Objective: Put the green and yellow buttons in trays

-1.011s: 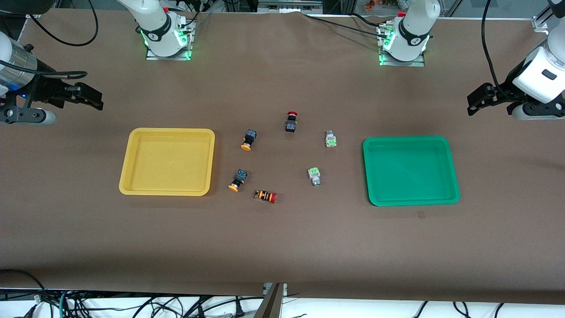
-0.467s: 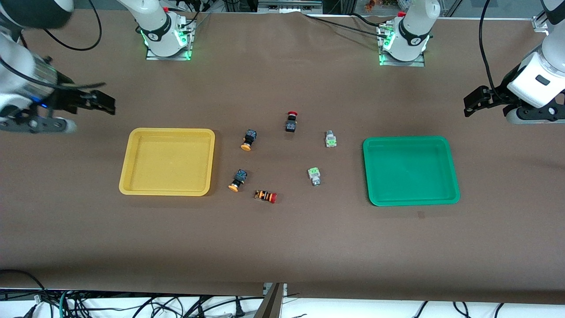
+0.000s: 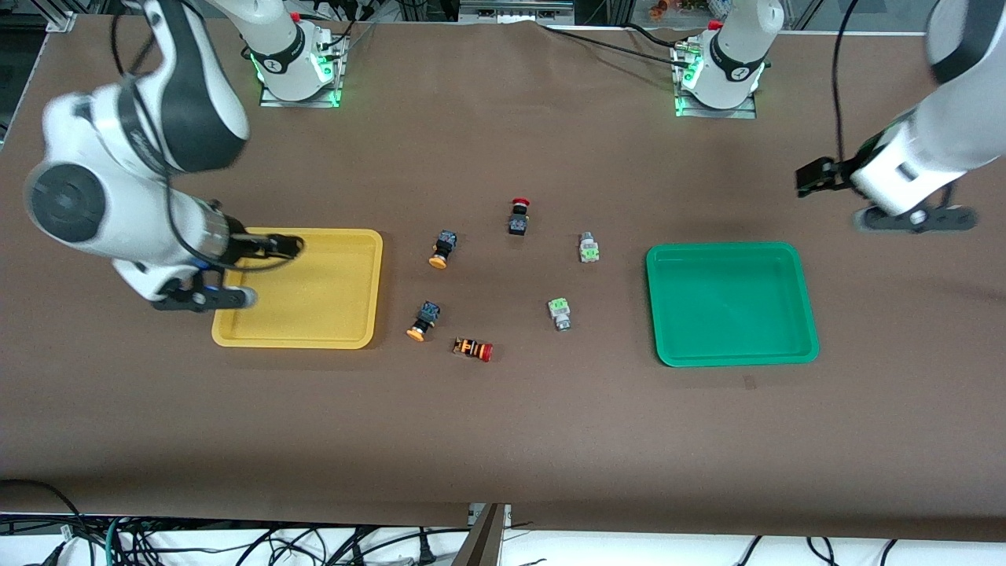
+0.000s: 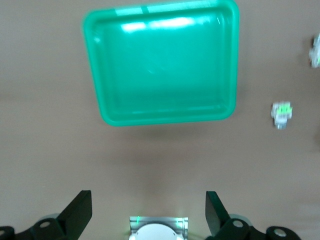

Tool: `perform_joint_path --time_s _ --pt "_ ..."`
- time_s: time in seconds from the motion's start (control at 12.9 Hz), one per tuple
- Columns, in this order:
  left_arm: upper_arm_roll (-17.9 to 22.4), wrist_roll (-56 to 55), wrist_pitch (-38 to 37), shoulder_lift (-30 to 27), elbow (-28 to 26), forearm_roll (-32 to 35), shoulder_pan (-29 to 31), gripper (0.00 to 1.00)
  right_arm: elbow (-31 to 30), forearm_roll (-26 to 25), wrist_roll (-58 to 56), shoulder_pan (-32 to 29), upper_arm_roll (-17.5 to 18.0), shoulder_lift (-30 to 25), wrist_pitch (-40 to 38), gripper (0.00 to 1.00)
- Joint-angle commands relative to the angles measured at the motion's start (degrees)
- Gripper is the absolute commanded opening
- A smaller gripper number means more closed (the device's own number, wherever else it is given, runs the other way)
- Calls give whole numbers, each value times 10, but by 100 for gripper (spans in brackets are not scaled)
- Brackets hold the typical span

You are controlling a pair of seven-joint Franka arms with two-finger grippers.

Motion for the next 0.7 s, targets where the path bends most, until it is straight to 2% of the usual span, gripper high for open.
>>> perform_joint_path --time_s 0.0,0.16,0.31,0.39,0.62 --pt "-54 -62 57 115 17 -14 -11 100 -15 19 128 57 0 35 65 100" --pt "-77 -105 146 191 16 -15 -46 100 -64 19 229 73 41 64 124 100" --pt "-77 -178 238 247 2 -18 -88 100 -127 17 305 74 83 77 210 100" --pt "-77 -203 276 258 -16 -17 -105 100 -156 17 323 74 97 82 247 100" --pt "-82 -229 356 252 -89 -18 -121 100 -185 17 344 82 113 107 287 100"
